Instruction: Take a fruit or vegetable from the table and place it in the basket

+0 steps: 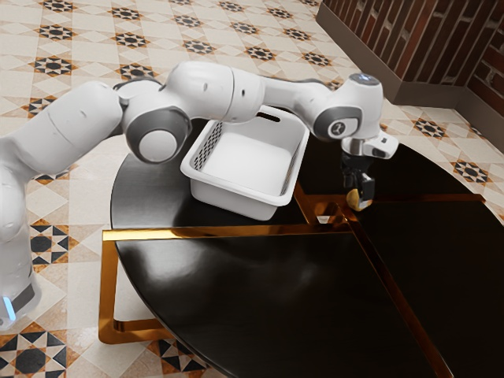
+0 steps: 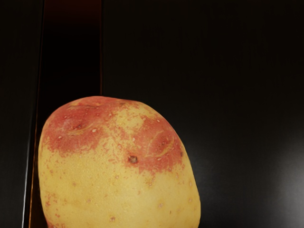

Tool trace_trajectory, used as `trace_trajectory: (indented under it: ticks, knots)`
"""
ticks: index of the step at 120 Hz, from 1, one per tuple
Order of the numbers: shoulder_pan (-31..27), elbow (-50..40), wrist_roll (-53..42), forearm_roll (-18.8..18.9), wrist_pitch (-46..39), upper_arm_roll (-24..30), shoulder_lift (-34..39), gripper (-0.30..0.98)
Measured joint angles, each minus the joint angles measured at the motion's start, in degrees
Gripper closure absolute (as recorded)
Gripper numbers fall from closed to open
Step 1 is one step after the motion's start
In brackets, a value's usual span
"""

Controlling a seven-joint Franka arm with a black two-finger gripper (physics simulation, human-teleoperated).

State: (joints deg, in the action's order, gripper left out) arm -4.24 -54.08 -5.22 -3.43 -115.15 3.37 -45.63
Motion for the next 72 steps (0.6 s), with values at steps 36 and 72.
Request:
trace_trajectory:
  ticks: [36,72]
  knots:
    - [-0.77,0.38,0.15,0.00,-2.33,0.01,-1.61,0.00]
    - [-0.77,0.87,0.34,-0.02,-7.11,0.06,-3.74,0.00]
